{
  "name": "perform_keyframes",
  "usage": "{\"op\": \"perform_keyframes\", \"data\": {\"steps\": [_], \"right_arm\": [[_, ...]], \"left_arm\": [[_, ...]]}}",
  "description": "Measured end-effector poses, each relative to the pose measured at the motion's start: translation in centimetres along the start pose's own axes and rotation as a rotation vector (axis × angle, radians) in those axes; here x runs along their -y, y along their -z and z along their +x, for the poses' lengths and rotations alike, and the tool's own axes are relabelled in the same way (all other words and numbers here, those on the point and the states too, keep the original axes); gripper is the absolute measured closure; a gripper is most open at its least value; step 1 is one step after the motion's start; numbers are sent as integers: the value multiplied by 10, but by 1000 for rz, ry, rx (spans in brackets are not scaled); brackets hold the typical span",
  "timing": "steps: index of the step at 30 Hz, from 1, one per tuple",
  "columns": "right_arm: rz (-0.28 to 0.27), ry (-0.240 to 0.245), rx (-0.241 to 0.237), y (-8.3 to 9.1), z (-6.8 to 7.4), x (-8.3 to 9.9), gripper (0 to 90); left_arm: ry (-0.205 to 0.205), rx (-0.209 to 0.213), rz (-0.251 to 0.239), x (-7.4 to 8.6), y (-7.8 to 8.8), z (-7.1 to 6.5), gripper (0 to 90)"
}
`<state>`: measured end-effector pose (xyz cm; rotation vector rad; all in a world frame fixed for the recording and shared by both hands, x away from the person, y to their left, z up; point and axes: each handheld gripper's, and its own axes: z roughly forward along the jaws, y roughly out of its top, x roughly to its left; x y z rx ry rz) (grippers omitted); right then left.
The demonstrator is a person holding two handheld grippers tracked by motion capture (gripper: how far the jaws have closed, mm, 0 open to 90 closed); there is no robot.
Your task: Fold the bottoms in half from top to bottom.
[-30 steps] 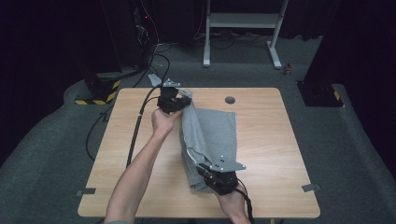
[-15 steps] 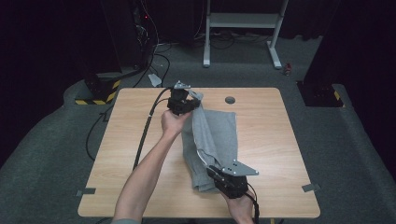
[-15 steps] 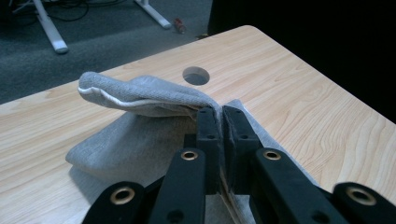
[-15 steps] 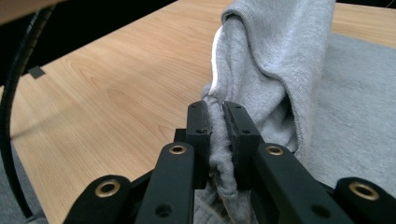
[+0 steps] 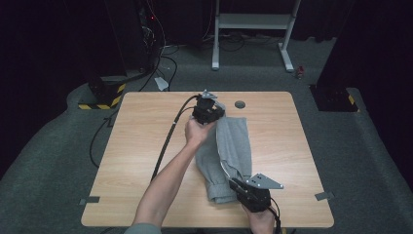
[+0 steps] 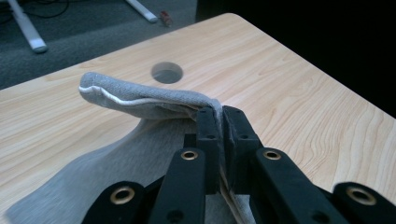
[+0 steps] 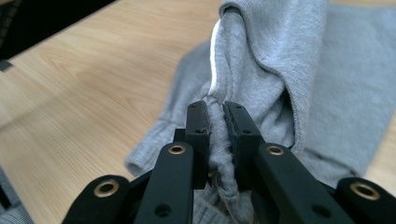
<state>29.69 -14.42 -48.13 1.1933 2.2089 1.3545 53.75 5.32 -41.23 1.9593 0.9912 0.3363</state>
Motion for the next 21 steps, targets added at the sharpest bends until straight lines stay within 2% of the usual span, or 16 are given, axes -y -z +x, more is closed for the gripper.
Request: {"op": "perform_keyframes", "data": {"steps": [4, 8, 13, 15, 18, 21], "right_arm": [[34, -9, 22, 1, -8, 9, 808], [77, 15, 53, 4, -16, 15, 806], [116, 24, 58, 3, -21, 21, 795], [135, 36, 57, 0, -21, 18, 788], [156, 85, 68, -1, -17, 14, 764], [168, 92, 52, -2, -19, 14, 749]], "left_arm": [[-3, 4, -6, 6, -16, -9, 855], [-6, -8, 15, 19, -34, -17, 855], [6, -5, 22, 29, -44, -13, 853], [17, -9, 33, 33, -48, -13, 851], [6, -16, 43, 37, -52, -14, 842], [8, -22, 53, 39, -54, -16, 829]]}}
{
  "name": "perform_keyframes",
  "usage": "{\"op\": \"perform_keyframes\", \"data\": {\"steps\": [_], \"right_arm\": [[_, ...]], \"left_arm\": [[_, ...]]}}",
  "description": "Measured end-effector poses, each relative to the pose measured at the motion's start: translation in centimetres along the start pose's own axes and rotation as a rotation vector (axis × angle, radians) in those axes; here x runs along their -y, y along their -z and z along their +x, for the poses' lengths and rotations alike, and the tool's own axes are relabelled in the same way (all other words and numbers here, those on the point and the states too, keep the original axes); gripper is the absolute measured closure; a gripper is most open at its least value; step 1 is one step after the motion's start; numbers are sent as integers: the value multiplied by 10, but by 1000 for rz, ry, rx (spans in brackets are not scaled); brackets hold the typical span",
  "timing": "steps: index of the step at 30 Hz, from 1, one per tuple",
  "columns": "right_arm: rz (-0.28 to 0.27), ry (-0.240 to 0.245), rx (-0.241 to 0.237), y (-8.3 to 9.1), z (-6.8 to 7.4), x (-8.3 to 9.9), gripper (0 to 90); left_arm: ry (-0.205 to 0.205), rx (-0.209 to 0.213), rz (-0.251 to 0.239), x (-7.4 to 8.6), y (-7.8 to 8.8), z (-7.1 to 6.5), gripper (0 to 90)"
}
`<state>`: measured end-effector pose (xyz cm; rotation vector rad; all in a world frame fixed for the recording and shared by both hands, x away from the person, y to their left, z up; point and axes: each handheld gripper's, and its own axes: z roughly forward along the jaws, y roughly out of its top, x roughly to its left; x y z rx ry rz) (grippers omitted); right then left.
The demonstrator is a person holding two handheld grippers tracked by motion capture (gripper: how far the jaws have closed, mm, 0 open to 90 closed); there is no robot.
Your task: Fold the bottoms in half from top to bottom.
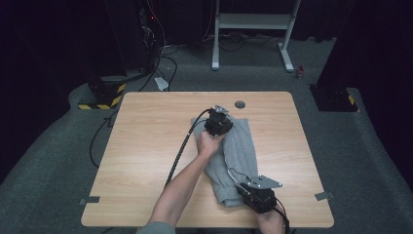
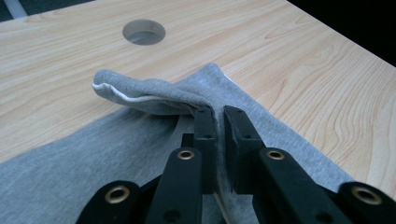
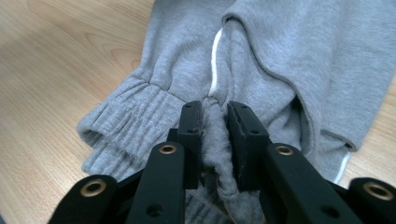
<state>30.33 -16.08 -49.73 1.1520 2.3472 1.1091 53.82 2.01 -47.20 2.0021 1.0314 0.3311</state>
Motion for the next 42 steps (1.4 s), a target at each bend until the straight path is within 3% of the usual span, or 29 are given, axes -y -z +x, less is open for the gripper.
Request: {"op": "perform_keyframes", "data": {"steps": [4, 8, 11, 16, 19, 20, 22, 24, 26, 28, 31, 35, 36, 42], "right_arm": [[-8, -9, -14, 4, -4, -4, 708], [-33, -12, -24, 2, -3, -7, 628], [-56, -14, -28, -2, -1, -9, 564], [-103, -6, -42, 7, -2, -13, 504], [-85, -4, -72, 10, -6, -17, 488], [-72, 10, -69, 11, -8, -20, 487], [-79, 16, -63, 18, -12, -25, 504], [-107, 8, -63, 23, -18, -25, 546], [-109, -6, -57, 23, -25, -21, 646], [-84, -26, -54, 19, -33, -16, 723], [-16, -4, -12, 12, -42, -15, 772], [3, -18, 8, 8, -47, -6, 781], [6, -36, 8, 7, -47, -3, 777], [44, -26, 17, -3, -46, 0, 719]], "left_arm": [[-25, -11, 15, 3, 2, -3, 748], [18, 8, -1, 9, 12, -2, 566], [23, 25, -10, 15, 24, -1, 485], [40, 56, -26, 29, 48, -1, 437], [62, 79, -9, 41, 56, -2, 430], [49, 71, 6, 44, 58, -4, 422], [24, 65, -8, 50, 65, -8, 419], [45, 86, -23, 59, 72, -12, 410], [56, 115, -12, 70, 77, -19, 410], [31, 136, 18, 80, 80, -28, 408], [-9, 122, 44, 90, 86, -39, 400], [13, 119, 21, 108, 98, -48, 402], [12, 123, 27, 112, 98, -50, 404], [-11, 120, 66, 131, 96, -62, 402]]}}
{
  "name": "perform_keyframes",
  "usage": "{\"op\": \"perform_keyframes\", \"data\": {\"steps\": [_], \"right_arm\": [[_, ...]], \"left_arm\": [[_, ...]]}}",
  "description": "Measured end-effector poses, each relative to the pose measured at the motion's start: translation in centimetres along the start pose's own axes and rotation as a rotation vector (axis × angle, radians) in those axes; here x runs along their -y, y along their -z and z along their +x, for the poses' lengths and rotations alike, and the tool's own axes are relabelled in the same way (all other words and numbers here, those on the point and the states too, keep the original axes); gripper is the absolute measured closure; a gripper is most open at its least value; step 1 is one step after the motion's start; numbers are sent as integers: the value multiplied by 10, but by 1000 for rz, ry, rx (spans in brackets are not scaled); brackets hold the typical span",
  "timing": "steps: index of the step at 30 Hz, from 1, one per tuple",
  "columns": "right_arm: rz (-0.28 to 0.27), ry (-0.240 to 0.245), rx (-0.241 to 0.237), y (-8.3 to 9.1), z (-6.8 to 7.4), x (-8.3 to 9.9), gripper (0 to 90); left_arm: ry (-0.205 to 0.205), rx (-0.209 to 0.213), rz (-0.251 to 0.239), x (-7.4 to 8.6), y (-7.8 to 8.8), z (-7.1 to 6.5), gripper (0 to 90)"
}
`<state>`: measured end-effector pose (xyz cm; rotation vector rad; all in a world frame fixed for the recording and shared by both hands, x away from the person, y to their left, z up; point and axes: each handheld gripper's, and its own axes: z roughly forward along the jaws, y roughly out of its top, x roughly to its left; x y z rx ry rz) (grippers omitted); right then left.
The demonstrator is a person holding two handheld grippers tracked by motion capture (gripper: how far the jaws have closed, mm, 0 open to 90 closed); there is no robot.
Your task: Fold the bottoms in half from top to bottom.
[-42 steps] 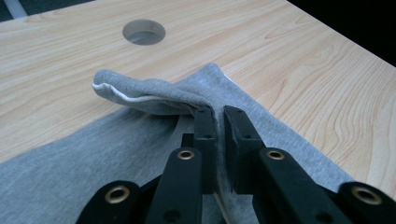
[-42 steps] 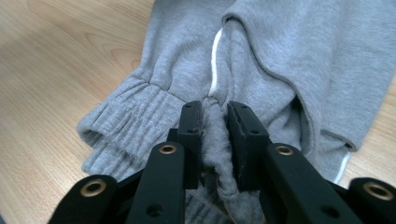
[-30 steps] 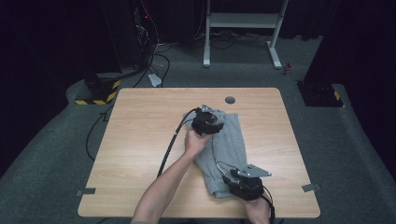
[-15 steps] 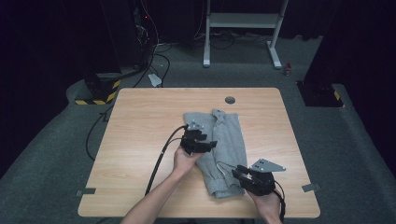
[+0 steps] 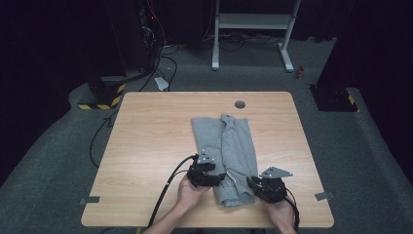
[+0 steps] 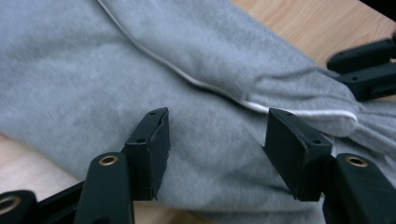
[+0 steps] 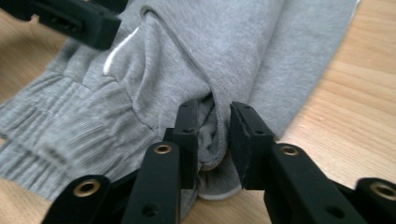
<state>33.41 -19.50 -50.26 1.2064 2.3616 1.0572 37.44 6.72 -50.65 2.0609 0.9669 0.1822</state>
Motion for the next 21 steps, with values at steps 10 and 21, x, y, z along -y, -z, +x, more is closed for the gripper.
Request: {"op": "perform_keyframes", "data": {"steps": [10, 21], "right_arm": [[44, 17, -13, -35, 14, -17, 725], [43, 95, -5, -79, 49, -55, 723]], "left_arm": [[35, -99, 7, 3, 3, 33, 431], [123, -199, -6, 11, 23, 78, 432]]}}
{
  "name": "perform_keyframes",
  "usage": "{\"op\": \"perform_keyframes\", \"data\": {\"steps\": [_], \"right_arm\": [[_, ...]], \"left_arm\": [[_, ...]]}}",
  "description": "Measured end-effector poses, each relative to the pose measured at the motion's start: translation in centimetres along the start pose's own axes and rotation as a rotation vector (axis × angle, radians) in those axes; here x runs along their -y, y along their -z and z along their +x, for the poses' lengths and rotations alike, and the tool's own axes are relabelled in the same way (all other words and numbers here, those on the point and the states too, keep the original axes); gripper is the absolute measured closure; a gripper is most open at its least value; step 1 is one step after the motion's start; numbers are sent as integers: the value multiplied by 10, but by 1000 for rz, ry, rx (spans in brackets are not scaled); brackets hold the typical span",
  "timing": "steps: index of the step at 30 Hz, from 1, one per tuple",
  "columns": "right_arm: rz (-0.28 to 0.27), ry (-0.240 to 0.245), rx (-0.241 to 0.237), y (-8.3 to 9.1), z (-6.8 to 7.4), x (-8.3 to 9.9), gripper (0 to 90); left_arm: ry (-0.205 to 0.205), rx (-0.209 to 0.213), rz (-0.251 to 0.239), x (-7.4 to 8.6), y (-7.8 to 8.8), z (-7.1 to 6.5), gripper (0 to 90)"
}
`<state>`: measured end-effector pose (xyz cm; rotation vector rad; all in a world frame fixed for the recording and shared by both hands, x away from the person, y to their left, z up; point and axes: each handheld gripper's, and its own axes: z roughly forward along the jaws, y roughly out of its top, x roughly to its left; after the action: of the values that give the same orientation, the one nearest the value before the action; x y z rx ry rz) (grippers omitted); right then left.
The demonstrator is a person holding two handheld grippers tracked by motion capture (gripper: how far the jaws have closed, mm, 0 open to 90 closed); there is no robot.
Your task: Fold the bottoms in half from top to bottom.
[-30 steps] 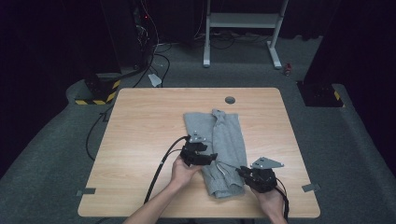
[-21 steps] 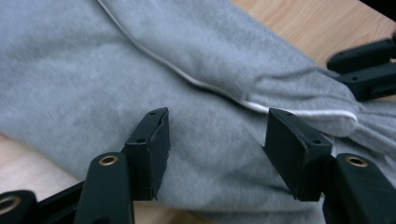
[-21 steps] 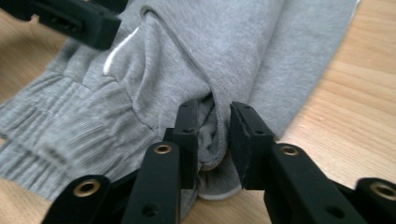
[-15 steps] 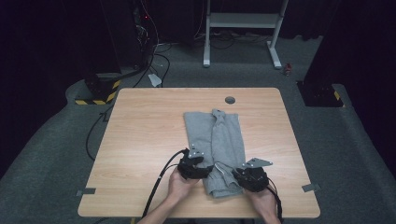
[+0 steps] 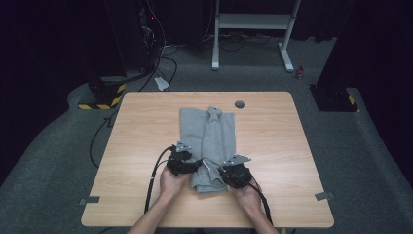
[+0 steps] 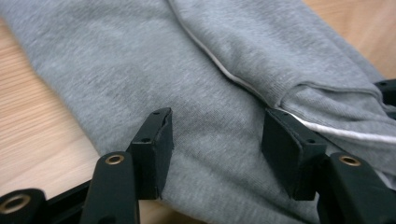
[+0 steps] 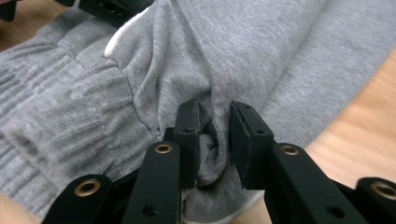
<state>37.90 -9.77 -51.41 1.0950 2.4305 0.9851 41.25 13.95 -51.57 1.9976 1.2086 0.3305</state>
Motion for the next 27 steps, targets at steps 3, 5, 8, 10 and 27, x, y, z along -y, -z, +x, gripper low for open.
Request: {"op": "perform_keyframes", "data": {"steps": [3, 5, 8, 10, 27], "right_arm": [[3, 11, 5, -6, 8, -8, 687], [2, 18, 1, -4, 9, -12, 648], [-83, 12, -9, 17, 10, -21, 658], [-102, 21, -25, 26, 13, -27, 665], [37, 61, -83, -18, 45, -57, 547]], "left_arm": [[13, -3, -2, 4, 11, 7, 421], [18, 17, -10, 7, 20, 7, 405], [20, 47, -19, 12, 32, 2, 386], [1, 53, -9, 14, 37, -4, 378], [-22, 54, -22, 37, 46, -30, 343]]}}
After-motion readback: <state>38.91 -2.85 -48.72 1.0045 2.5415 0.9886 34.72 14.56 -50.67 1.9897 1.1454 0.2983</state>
